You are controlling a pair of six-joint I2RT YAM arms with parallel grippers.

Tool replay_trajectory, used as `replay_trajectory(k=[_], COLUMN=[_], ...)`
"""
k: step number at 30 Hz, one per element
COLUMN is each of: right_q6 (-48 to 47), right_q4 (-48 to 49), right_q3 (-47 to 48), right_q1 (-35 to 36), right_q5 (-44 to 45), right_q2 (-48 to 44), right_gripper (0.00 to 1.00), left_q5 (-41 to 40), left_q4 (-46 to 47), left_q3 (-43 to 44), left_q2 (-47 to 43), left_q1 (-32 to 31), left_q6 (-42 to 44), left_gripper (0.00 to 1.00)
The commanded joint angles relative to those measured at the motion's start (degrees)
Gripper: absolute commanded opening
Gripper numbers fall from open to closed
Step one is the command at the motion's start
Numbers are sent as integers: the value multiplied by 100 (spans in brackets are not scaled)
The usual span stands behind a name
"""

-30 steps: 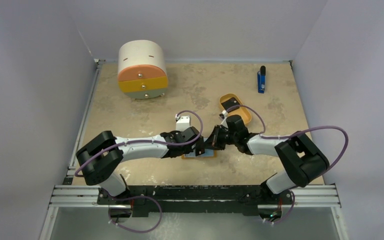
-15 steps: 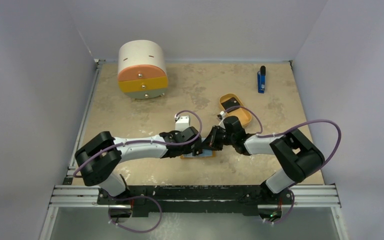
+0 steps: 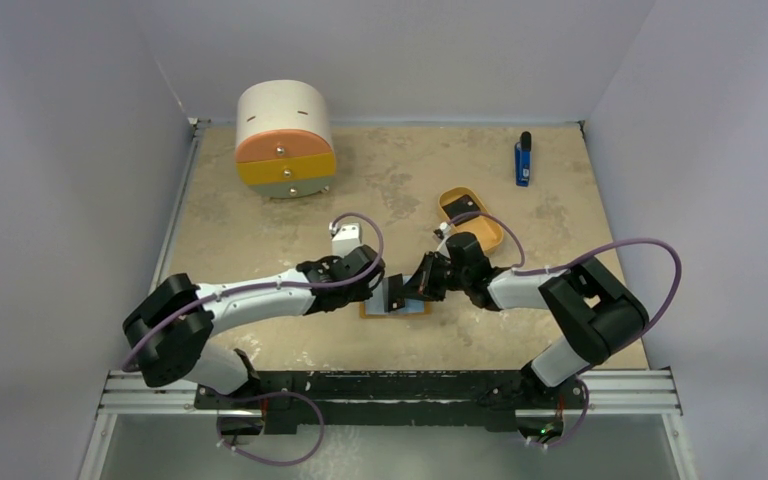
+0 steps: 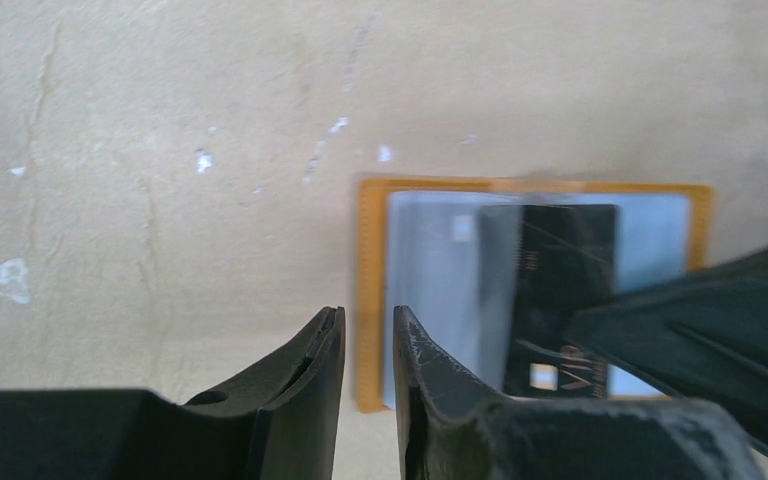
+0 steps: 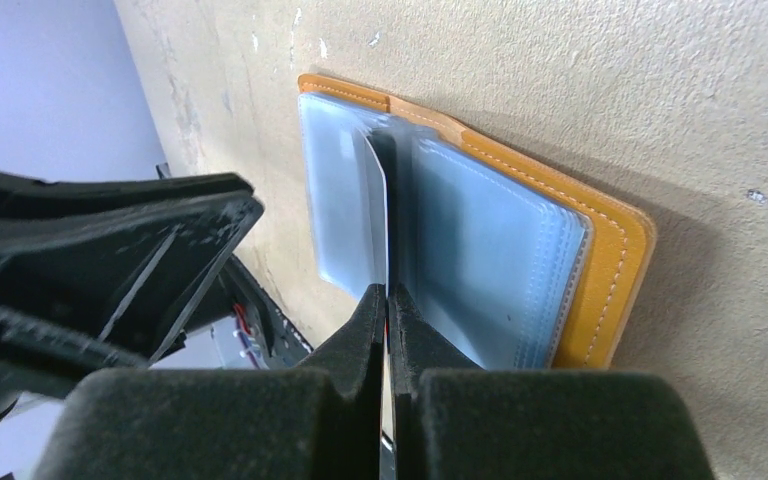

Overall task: Put the credit cards into the card holder
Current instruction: Insert the credit card into the card holder.

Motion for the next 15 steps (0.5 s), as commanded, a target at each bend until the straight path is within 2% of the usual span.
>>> replay_trajectory(k=[1, 7, 13, 15], right_q6=[-227, -324, -443, -466], right_q4=[-331, -503, -683, -721], right_q3=[67, 129, 261, 299], right_q1=[50, 110, 205, 240], right_q5=[196, 226, 251, 272], right_q2=[31, -30, -103, -114], right_gripper=[0, 2, 23, 27], left_q5=[-28, 26, 209, 247], left_q4=[236, 432, 636, 696], left_q3=[-278, -371, -480, -522], left_q2=[137, 398, 495, 485], left_q1=[153, 167, 169, 169], left_q6=[-35, -32, -70, -81], left_gripper=[21, 9, 2, 1])
